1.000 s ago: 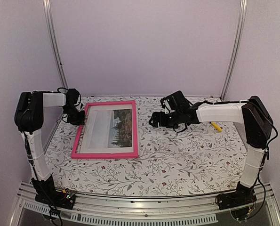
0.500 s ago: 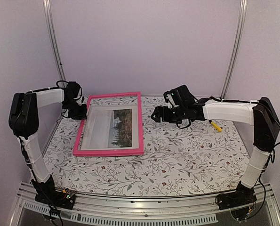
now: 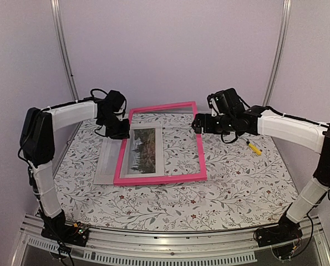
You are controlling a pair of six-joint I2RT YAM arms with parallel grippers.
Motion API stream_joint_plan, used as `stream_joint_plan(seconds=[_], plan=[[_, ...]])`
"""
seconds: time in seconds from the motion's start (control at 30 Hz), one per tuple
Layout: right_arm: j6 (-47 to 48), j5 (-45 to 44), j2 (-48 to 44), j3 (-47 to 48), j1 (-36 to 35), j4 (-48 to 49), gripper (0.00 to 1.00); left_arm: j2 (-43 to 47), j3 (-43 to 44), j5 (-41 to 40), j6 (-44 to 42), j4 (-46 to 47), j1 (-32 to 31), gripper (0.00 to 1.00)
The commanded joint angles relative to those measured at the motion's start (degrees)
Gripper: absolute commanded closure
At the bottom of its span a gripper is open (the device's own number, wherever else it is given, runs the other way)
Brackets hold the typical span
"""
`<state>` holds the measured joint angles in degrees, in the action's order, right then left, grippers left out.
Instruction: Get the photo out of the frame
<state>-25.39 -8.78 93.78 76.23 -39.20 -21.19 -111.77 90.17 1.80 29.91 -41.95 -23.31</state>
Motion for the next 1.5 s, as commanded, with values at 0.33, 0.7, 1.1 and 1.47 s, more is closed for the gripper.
stream_joint_plan(seconds=[0.33, 0.7, 1.1, 1.47], plan=[[3.5, -2.4, -7.6, -8.0, 9.7, -5.6, 0.02, -20.1, 29.4, -3.3, 20.3, -6.4, -19.6, 1.00], [5.1, -1.2, -7.9, -9.7, 11.1, -6.1, 0.02, -28.4, 36.7, -2.4, 26.2, -4.0, -24.8, 1.00], [6.2, -0.6, -7.0, -10.1, 11.7, -6.1, 0.02, -31.0, 36.4, -4.0, 24.9, -2.6, -24.9, 0.91], [6.0, 0.1, -6.9, -10.6, 11.7, -6.0, 0.02, -32.0, 36.4, -3.1, 24.1, -0.6, -25.2, 0.82]])
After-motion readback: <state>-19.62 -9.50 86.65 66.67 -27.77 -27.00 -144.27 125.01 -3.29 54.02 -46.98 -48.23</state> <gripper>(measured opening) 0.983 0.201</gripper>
